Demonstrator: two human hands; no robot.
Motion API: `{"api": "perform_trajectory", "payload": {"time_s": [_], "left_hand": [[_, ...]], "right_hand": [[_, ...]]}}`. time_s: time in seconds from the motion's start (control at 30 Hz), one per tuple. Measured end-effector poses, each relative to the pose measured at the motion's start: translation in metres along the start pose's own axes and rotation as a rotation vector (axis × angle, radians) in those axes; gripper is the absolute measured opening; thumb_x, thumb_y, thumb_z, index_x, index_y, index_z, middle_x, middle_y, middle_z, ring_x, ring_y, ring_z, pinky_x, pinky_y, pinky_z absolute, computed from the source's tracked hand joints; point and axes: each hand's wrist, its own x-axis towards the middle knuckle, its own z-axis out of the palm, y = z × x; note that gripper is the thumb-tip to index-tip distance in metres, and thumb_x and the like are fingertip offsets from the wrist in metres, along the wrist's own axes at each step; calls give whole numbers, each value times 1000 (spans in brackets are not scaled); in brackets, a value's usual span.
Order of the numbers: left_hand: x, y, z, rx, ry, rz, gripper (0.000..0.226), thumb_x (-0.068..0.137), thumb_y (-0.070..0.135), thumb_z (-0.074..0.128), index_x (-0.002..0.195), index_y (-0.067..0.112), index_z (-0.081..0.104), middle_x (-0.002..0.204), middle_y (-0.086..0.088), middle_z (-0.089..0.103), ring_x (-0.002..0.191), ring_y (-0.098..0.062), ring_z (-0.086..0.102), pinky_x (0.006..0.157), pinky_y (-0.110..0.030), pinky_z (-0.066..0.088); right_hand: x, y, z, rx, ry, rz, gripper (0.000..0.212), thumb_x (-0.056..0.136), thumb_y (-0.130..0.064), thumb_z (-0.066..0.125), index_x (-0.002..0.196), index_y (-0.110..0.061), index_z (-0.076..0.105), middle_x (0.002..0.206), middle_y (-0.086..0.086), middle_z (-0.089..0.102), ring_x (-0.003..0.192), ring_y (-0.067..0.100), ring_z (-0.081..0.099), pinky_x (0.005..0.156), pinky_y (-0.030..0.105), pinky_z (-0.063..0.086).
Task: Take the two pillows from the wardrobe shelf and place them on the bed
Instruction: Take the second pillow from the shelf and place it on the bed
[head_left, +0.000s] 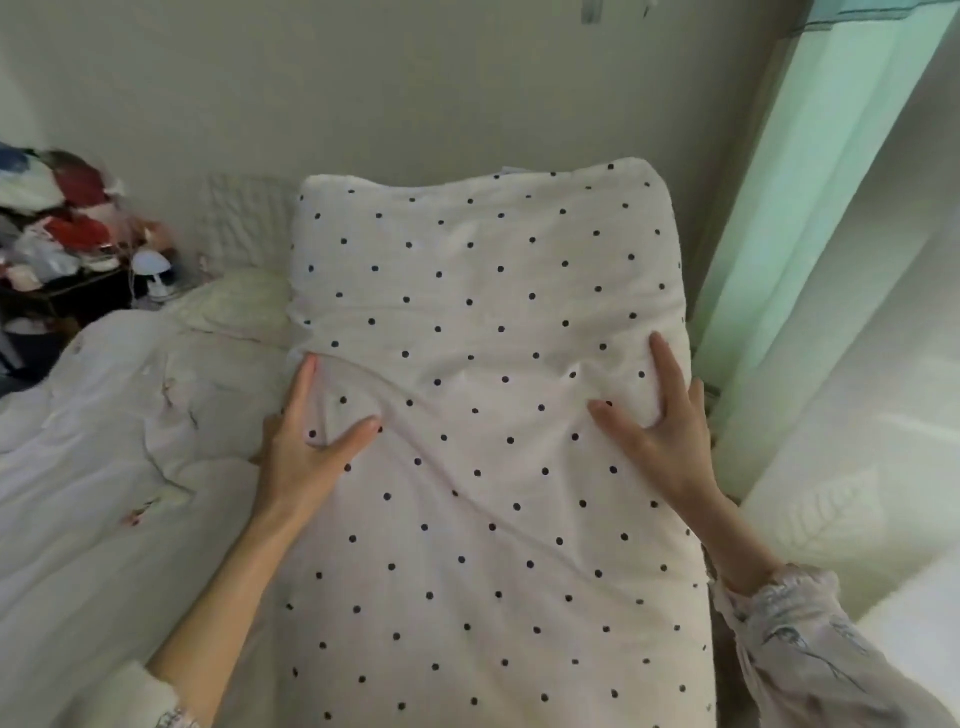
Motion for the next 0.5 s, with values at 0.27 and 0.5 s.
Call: {"api": "perform_trajectory", "payload": {"time_s": [0.27,0.5], "left_hand": [[149,6,82,44,-5,-7,94,59,62,66,136,60,12,138,-9,39,102,-12,42,88,-27,34],[245,4,185,29,37,-55,94,58,62,67,136,59,16,135,-3,40,94,-3,43,87,-24,32]], "right_hand": [[166,42,46,-8,-12,-48,86,57,-74,61,127,-71,11,117,-8,32,100,11,39,87,31,32],[302,119,78,10,-59,-40,87,56,-76,61,127,-71,11,116,-6,33,102,15,42,84,32,34]]}}
